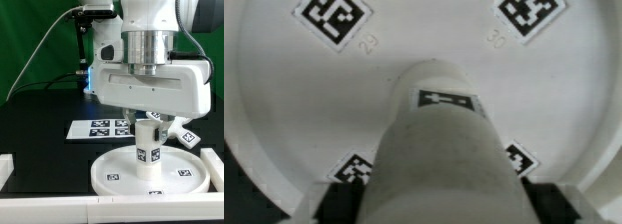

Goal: Assemble round table

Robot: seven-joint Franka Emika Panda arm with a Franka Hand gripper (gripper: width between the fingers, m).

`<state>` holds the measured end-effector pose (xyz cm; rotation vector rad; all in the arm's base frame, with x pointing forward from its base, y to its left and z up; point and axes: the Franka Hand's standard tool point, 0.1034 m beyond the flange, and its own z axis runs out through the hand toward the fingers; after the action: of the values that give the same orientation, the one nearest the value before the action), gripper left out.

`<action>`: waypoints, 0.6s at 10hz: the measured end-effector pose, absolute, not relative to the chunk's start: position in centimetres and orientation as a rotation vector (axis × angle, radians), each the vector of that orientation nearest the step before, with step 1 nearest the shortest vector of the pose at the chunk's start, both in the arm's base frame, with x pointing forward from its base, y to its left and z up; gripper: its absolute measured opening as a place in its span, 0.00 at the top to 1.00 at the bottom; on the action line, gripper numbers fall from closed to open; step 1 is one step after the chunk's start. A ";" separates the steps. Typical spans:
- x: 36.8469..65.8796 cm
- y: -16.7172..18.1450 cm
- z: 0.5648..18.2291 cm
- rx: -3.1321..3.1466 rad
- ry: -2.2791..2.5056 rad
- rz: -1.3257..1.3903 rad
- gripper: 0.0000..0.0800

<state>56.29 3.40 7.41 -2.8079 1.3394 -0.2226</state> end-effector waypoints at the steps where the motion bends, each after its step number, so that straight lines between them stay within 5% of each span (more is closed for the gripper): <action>1: 56.3 3.4 7.4 -2.724 1.491 -0.216 0.49; 6: 55.9 3.9 7.2 -1.978 2.273 -0.125 0.49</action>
Offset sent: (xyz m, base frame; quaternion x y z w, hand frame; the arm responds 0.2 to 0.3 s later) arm -0.0010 -0.0001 -0.0047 -0.0328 0.0010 0.3679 0.9293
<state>55.92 3.93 7.20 -1.9777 2.2727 -0.1246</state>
